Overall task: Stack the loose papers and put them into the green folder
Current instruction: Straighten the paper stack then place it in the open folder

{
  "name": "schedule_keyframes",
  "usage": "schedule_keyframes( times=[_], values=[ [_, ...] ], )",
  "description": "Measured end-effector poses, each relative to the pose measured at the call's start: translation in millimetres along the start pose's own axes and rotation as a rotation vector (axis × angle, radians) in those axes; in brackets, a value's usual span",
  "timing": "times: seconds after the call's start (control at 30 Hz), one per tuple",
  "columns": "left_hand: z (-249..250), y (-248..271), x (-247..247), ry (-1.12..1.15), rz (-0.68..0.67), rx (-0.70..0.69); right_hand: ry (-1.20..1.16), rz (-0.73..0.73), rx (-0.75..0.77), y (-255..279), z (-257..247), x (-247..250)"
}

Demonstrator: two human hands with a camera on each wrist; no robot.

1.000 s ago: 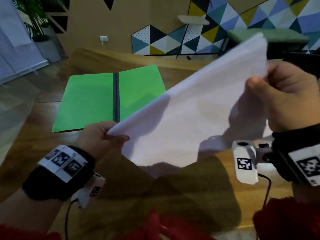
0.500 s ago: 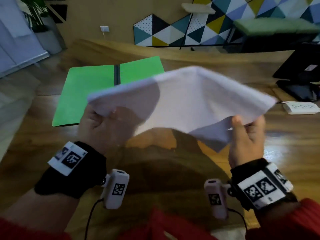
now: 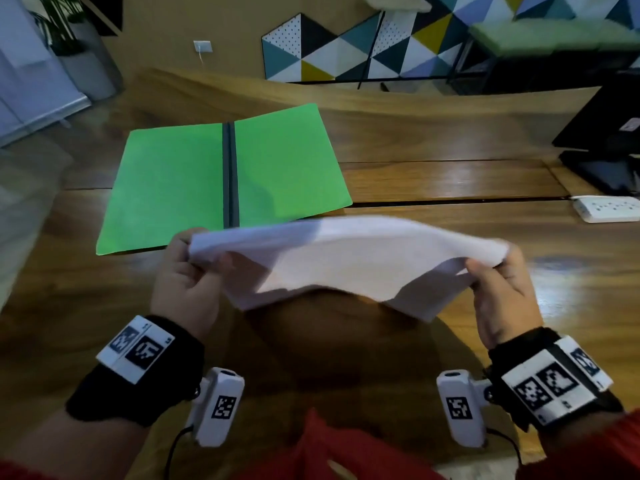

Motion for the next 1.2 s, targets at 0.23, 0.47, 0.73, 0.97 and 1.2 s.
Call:
schedule_keyframes(
  times=[0.23, 0.47, 0.73, 0.97, 1.2],
  values=[
    [-11.8, -5.8, -11.9, 0.111, -0.049, 0.116, 0.117, -0.046, 0.017, -4.4, 1.5, -13.1],
    [-25.9, -11.8, -8.7, -0.059, -0.064, 0.216, 0.094, -0.02, 0.045, -10.7, -0.7, -18.2],
    [-17.6, -20.3, 23.8, 0.112, 0.165, 0.134, 0.045, 0.031, 0.027, -17.6, 3.9, -14.7],
    [-13.3, -21.0, 16.2, 0.201, 0.033, 0.104, -0.043, -0.003, 0.012, -20.3, 0.9, -15.5],
    [-6.9, -27.6, -3.1, 0.07, -0.132, 0.08, -0.106, -0.006, -0.023, -25.7, 5.7, -9.3]
  ],
)
Point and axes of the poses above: each hand's wrist, its own y-axis away from the middle knuckle, its own x-axis out of the back of the hand, z = x × y, the point moved 8 cm from there along -y, towards the middle knuckle, and after that the axes turned 9 degrees about x, right-handed, at the moved point
